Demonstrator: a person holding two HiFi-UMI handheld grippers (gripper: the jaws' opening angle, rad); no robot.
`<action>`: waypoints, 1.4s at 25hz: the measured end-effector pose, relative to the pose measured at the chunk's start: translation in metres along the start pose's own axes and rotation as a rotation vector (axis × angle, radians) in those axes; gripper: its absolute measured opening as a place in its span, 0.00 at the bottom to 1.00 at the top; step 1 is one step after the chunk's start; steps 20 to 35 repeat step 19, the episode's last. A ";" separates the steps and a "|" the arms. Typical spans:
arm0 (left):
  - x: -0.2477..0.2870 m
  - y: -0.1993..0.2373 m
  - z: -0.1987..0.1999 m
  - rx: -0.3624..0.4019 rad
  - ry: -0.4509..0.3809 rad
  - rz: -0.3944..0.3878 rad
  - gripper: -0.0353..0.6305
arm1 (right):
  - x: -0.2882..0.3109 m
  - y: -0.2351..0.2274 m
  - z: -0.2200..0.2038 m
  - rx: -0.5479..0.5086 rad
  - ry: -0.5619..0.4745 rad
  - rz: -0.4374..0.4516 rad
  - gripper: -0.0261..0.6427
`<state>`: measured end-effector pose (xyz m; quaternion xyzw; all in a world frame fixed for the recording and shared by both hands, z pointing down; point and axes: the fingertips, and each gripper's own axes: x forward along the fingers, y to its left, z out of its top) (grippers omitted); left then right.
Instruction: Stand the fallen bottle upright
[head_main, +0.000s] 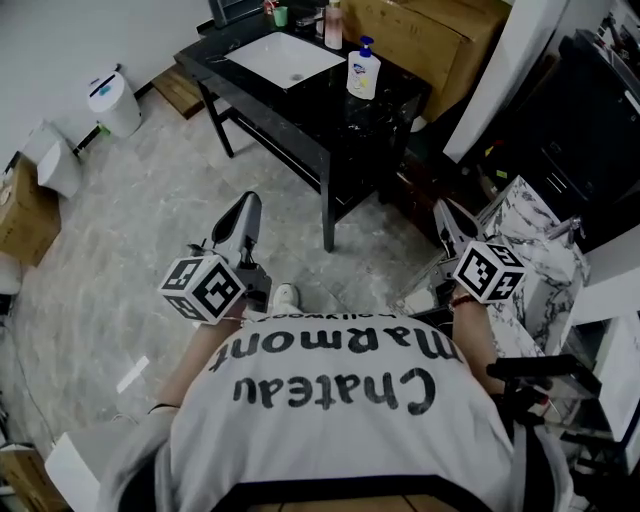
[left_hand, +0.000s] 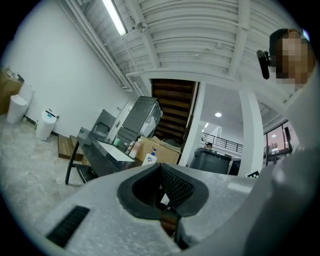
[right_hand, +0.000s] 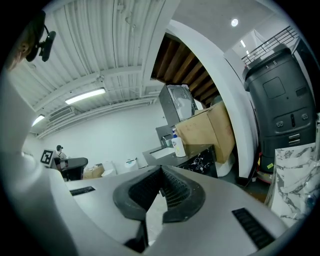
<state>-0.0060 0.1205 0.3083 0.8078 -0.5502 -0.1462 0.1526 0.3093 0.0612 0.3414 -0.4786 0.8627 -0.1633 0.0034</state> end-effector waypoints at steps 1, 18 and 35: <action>-0.004 -0.001 -0.001 0.000 -0.003 0.002 0.07 | -0.003 0.000 -0.002 -0.002 0.002 -0.004 0.06; -0.041 -0.013 -0.009 -0.015 -0.022 0.018 0.07 | -0.030 0.008 -0.018 -0.025 0.050 -0.030 0.06; -0.043 -0.013 -0.010 -0.017 -0.021 0.018 0.07 | -0.032 0.008 -0.020 -0.026 0.055 -0.033 0.06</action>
